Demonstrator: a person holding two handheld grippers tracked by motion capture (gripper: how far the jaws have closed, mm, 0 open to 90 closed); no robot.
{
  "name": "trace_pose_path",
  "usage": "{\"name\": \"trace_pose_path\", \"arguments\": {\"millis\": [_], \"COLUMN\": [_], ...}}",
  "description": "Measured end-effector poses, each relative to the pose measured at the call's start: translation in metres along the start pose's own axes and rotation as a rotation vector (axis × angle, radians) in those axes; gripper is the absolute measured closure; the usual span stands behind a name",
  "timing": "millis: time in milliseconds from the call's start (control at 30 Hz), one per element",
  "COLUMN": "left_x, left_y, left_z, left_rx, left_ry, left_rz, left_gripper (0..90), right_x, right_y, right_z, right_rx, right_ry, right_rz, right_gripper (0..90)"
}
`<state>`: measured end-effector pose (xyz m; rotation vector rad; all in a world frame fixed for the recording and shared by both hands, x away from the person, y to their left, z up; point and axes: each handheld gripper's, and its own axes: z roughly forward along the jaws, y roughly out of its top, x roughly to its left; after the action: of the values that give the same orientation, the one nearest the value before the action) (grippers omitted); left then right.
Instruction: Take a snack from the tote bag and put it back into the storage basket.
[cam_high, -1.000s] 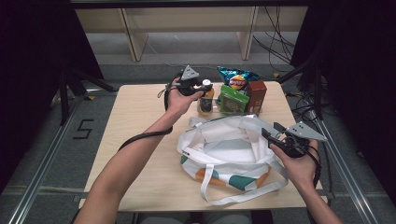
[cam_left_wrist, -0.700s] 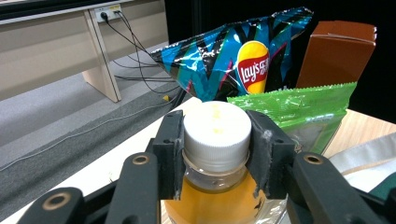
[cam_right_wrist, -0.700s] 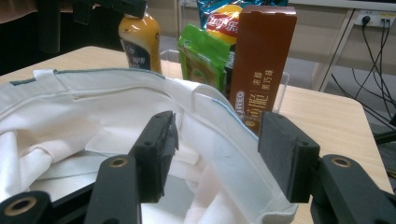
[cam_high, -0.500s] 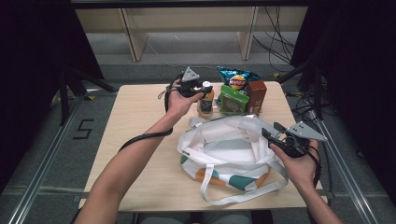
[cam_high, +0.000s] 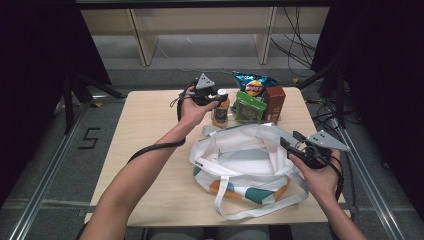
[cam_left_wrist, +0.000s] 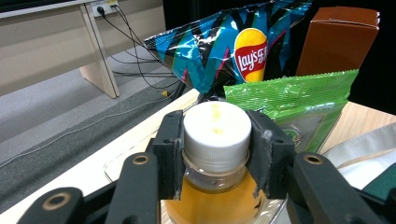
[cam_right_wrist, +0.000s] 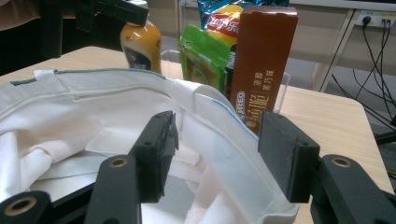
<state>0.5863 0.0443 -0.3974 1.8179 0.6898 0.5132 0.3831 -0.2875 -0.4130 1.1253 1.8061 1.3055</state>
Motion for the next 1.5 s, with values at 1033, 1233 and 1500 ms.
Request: {"name": "trace_pose_path", "arguments": {"millis": [1033,1233,1500], "left_x": [0.001,0.003,0.001], "left_y": [-0.011,-0.011,-0.010], "left_z": [0.004,0.003,0.003], "left_rx": [0.025,0.029,0.041], "left_ry": [0.002,0.003,-0.005], "left_rz": [-0.024,-0.032,-0.039], "left_gripper": [58.4,57.8,47.8], "right_x": [0.003,0.003,0.001], "right_y": [0.000,0.000,0.000], "right_z": [-0.001,-0.001,0.000], "right_rx": [0.018,0.019,0.024], "right_ry": [0.001,0.001,0.011], "right_rz": [0.025,0.023,0.000], "right_gripper": [46.4,46.4,46.2]}}
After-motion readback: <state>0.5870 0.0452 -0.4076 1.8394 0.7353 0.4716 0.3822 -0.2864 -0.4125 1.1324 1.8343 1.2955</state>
